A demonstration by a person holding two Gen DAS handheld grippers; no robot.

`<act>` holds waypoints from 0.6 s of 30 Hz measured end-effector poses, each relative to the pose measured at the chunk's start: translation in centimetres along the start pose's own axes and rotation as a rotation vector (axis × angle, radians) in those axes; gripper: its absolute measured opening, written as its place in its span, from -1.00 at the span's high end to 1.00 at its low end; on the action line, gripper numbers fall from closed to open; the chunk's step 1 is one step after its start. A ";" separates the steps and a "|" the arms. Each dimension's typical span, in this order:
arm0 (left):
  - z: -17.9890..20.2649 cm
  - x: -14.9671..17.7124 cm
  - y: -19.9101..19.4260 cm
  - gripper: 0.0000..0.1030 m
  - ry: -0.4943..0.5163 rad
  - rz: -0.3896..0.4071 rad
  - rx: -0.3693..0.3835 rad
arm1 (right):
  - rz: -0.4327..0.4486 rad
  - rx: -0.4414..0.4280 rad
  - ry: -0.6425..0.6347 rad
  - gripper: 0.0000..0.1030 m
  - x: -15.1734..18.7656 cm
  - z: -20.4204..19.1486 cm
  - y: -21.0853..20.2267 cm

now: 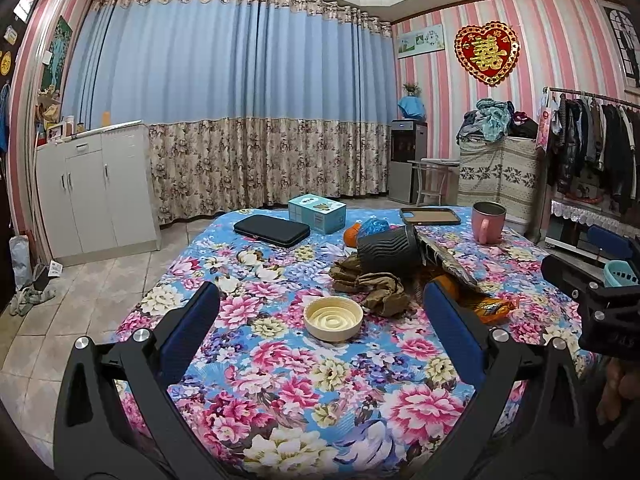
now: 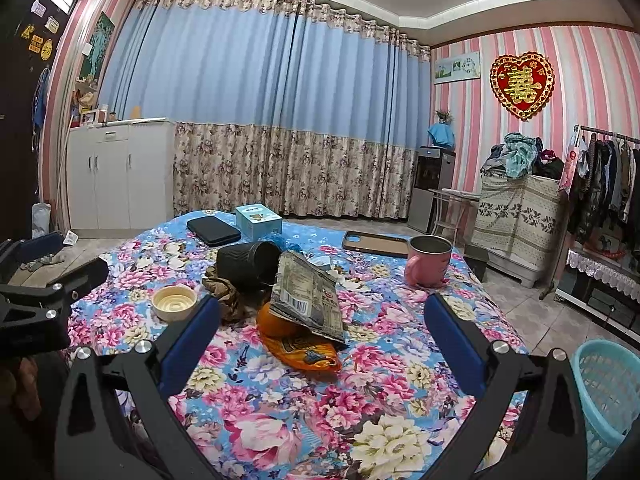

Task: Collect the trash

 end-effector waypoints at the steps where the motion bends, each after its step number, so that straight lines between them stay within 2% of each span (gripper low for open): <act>1: 0.0 0.0 0.1 -0.91 0.002 -0.001 0.001 | 0.000 -0.001 0.000 -0.93 0.0 0.0 0.0; 18: 0.1 0.0 -0.3 -0.91 0.001 0.013 -0.010 | -0.006 -0.003 -0.012 -0.93 0.1 -0.1 0.0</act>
Point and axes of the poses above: each gripper's, at about its wrist camera, not at the fingertips, and y roughly the way its jaws point, z to its right, x to its underside, the point moved 5 cm from there along y, roughly the way its jaws point, and after that the axes turned 12 degrees about -x, right-handed, at the moved point
